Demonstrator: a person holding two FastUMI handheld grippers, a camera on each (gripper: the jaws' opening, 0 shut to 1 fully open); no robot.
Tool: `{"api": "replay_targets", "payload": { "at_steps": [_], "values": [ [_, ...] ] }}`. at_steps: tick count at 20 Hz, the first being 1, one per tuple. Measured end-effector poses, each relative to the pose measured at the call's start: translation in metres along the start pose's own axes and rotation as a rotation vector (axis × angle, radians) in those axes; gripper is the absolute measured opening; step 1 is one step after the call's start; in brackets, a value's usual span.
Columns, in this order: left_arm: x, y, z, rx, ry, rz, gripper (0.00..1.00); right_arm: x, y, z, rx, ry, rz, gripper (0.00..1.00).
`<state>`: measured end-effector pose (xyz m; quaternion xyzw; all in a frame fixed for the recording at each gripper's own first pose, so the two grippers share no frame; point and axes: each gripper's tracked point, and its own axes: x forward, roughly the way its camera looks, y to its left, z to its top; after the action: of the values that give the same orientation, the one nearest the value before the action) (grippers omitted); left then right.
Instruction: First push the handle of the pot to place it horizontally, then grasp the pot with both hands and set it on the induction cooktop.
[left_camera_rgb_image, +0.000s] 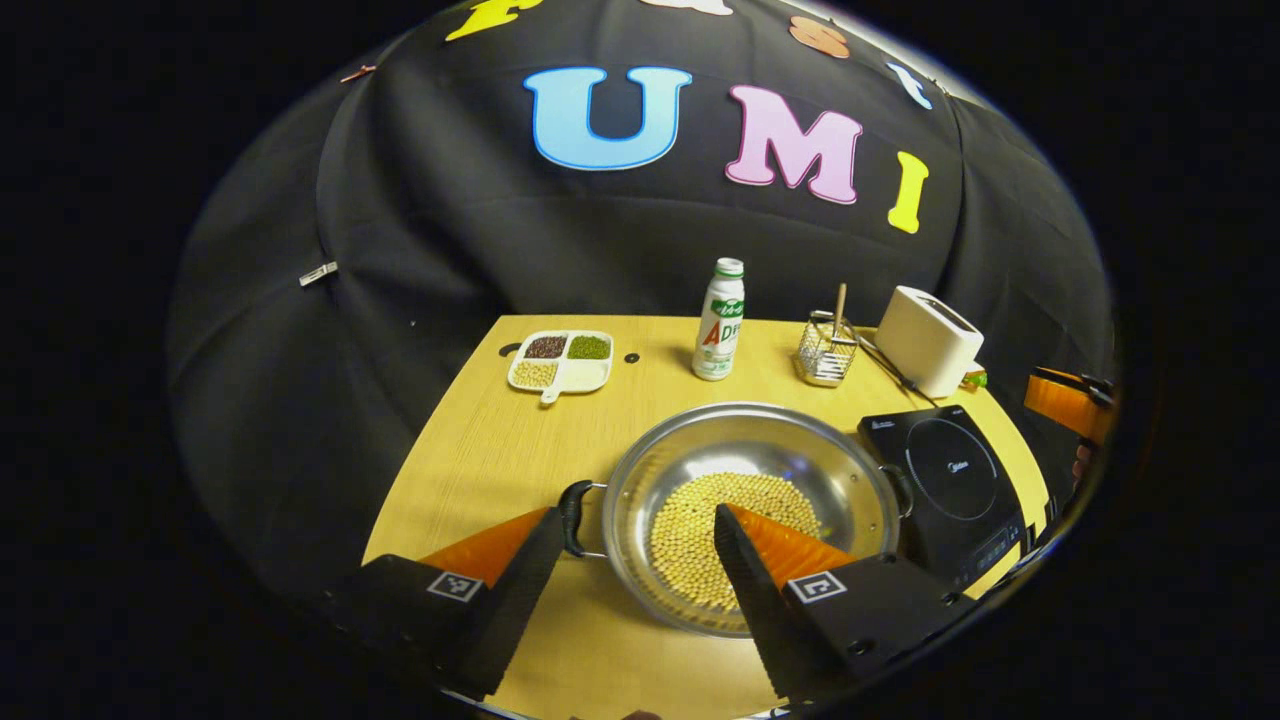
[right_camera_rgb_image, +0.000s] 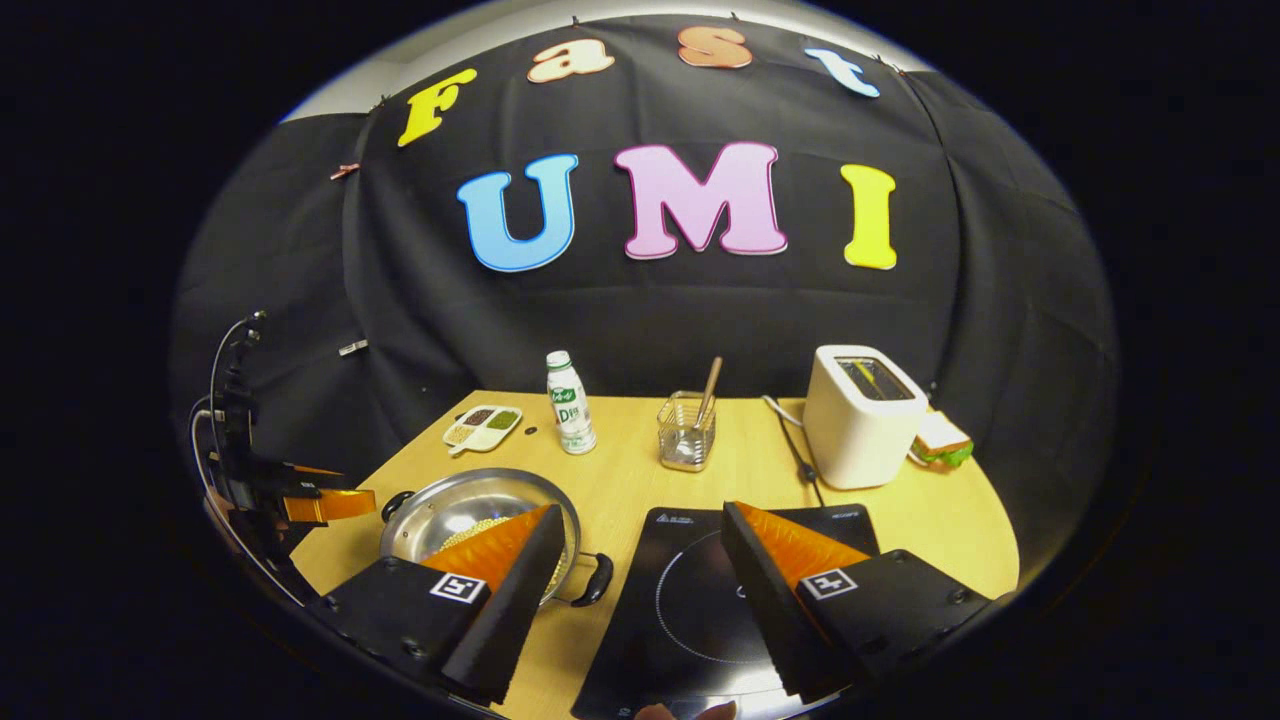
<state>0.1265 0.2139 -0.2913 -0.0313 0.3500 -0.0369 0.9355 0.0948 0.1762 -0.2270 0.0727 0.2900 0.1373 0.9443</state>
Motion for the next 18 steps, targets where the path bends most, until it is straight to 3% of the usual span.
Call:
{"api": "replay_targets", "payload": {
  "at_steps": [8, 12, 18],
  "values": [
    [0.061, 0.036, -0.022, -0.032, 0.123, -0.025, 0.95, 0.053, 0.02, -0.065, 0.08, 0.2, 0.04, 0.99],
    [0.088, 0.03, -0.033, -0.046, 0.189, -0.051, 0.95, 0.069, 0.025, -0.099, 0.1, 0.287, 0.039, 0.99],
    [0.113, 0.044, -0.041, -0.027, 0.234, -0.023, 0.91, 0.086, 0.032, -0.121, 0.142, 0.357, 0.038, 0.97]
  ]
}}
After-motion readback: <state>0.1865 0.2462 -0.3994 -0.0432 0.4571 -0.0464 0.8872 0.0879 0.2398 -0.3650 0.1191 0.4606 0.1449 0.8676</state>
